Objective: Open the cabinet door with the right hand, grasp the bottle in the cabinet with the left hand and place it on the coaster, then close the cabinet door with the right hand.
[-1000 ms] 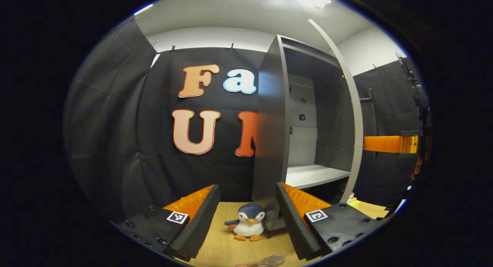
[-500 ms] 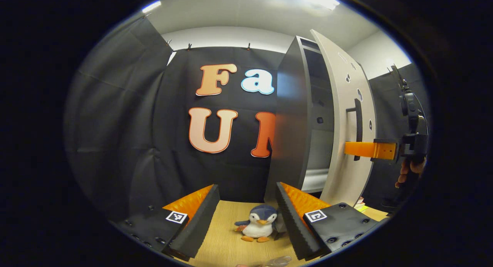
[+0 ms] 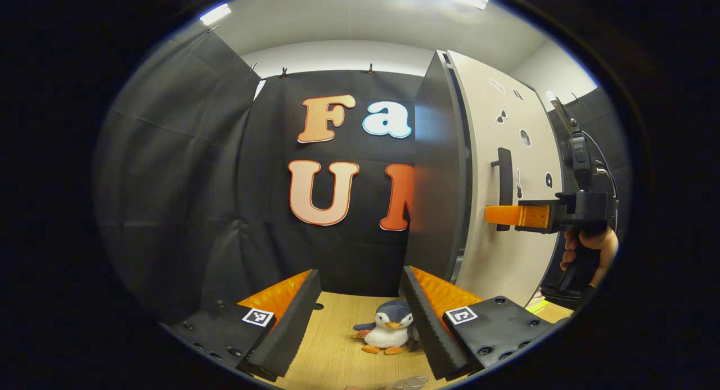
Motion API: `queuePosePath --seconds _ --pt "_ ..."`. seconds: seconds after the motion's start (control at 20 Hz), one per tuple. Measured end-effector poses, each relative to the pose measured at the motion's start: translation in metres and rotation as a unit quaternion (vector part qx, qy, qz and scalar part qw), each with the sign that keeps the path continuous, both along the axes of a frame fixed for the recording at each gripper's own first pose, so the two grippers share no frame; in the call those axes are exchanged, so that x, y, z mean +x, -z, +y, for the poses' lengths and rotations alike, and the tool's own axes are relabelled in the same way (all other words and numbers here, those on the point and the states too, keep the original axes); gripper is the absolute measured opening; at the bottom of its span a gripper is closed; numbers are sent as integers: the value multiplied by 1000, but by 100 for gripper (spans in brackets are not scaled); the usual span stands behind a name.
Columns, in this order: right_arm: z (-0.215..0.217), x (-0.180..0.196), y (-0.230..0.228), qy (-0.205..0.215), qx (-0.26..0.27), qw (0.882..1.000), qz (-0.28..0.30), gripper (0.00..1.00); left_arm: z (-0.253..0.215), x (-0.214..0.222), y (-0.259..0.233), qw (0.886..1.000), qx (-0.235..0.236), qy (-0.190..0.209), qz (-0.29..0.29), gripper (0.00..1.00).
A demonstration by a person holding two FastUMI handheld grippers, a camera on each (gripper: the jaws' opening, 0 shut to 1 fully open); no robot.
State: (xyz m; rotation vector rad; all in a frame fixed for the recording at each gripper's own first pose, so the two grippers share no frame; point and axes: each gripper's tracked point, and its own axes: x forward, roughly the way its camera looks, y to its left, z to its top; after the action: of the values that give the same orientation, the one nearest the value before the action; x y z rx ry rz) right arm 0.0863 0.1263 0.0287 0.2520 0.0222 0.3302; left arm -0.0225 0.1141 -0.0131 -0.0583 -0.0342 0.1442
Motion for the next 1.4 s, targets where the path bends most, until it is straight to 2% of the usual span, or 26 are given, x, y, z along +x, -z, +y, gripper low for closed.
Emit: queuePosePath --seconds 0.25,0.45,0.55,0.65,0.85,1.0,1.1,1.4 --pt "1 5 1 -10 4 1000 -2 35 -5 -2 2 1000 8 -5 6 94" --pt "0 4 1 -18 18 1000 2 39 -6 -3 3 1000 11 -10 6 95" --pt "2 2 1 -25 15 1000 -2 37 -6 -5 2 1000 11 -13 5 95" --pt "4 -1 0 -35 20 999 1 41 -8 -5 3 1000 14 -16 7 95" --pt "-7 -14 -5 -37 24 999 -10 61 -14 -9 -1 1000 19 -17 4 96" --pt "-17 -33 -6 -40 28 999 -16 84 -22 -11 -3 1000 21 -17 1 95" --pt "-30 -49 -6 -29 19 999 -25 93 -29 -12 -5 1000 20 -18 -1 95" --pt "-73 -94 -2 -2 -22 999 -45 93 -60 -18 -10 1000 21 -16 -6 95"
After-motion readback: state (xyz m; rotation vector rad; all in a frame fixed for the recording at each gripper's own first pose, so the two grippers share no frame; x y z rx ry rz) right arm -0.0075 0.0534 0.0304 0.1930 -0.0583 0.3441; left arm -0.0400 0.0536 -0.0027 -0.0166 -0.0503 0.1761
